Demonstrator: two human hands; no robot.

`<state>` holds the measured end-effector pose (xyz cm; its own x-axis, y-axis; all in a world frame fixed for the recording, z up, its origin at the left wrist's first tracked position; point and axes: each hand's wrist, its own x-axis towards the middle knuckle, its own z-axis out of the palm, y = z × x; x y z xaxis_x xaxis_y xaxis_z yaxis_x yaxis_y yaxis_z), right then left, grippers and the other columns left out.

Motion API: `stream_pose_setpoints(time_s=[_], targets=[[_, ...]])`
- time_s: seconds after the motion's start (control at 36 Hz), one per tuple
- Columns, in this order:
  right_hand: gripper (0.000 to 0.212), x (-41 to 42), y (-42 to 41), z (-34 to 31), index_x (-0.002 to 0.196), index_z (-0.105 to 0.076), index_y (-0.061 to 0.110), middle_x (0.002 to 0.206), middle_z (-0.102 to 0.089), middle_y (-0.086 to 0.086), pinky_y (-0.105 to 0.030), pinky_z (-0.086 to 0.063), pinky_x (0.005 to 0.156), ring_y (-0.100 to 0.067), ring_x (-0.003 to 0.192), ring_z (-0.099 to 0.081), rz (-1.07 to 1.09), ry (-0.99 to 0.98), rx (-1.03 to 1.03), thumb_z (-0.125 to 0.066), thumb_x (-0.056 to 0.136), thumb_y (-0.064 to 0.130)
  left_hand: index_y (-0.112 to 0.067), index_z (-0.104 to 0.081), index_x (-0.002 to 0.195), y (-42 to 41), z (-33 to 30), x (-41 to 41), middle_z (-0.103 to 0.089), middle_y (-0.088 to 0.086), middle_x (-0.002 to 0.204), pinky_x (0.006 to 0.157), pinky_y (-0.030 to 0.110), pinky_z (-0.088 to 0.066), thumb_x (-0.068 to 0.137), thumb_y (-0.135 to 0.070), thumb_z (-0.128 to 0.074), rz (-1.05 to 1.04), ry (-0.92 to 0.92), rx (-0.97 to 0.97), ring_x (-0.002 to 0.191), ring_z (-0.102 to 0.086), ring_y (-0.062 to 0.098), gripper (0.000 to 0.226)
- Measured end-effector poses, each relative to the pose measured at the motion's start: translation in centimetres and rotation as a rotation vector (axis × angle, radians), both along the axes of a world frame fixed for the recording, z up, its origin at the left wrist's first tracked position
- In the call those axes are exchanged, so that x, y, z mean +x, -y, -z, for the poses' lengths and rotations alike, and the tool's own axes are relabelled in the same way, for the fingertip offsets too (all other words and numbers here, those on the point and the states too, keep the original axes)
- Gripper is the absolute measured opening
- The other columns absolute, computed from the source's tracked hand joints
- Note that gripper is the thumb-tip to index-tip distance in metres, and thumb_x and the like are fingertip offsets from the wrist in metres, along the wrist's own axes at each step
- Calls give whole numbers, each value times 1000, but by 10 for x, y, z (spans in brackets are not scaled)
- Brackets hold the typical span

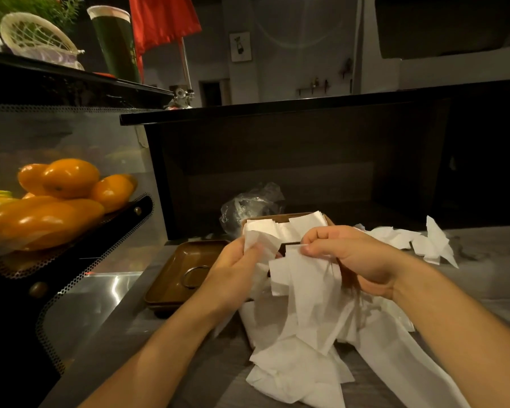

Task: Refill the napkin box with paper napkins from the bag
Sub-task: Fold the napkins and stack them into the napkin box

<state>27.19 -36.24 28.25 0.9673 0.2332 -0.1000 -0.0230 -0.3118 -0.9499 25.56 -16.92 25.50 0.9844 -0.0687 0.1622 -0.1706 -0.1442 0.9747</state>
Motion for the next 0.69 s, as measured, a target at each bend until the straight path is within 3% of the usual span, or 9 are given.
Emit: stream_pose_setpoints(time_s=[0.08,0.22,0.31,0.39,0.47,0.56,0.69], targets=[[16,-2,1,-3,86,-73,18,89,-74,0,-31,-55,86,-20,99,-70,-49,-53,-8,-64,97,26,-48,-56,96,1,2,-2,-54,-27,102,55,2,-46,105,-40,-42,29,90,105,94,-56,-1,18],[13,2,8,2,102,-77,17,86,-78,-4,-30,-60,63,-19,76,-76,4,-144,116,-67,96,22,-51,-65,113,0,6,0,-62,-34,117,85,7,-49,107,-40,-38,141,147,219,115,-53,-12,29],[20,6,11,7,114,-69,22,89,-78,-6,-36,-62,68,-22,78,-76,45,-182,178,-69,94,23,-43,-64,114,-3,11,-3,-66,-26,118,99,16,-44,107,-30,-45,159,134,176,122,-56,-3,24],[28,10,13,12,120,-64,25,95,-78,-9,-39,-63,71,-25,83,-77,47,-202,204,-70,93,23,-40,-64,127,-7,16,-3,-65,-18,130,112,36,-41,96,-41,-49,163,158,189,127,-55,4,34],[27,13,14,14,120,-66,22,99,-78,-11,-42,-63,79,-27,88,-77,60,-211,207,-70,93,22,-48,-55,137,-5,14,-4,-55,-29,138,115,31,-38,96,-46,-38,222,194,286,131,-47,-6,44],[29,16,13,16,121,-67,20,100,-78,-12,-40,-62,74,-27,89,-77,77,-225,218,-71,92,22,-53,-38,147,-3,13,-3,-38,-37,148,118,23,-30,103,-52,-28,297,207,377,134,-33,-18,45],[25,16,12,16,120,-67,20,98,-78,-11,-38,-61,75,-26,88,-76,73,-231,214,-68,95,23,-61,-28,147,-3,19,2,-30,-36,154,120,30,-31,100,-59,-28,299,245,452,143,-27,-8,48]])
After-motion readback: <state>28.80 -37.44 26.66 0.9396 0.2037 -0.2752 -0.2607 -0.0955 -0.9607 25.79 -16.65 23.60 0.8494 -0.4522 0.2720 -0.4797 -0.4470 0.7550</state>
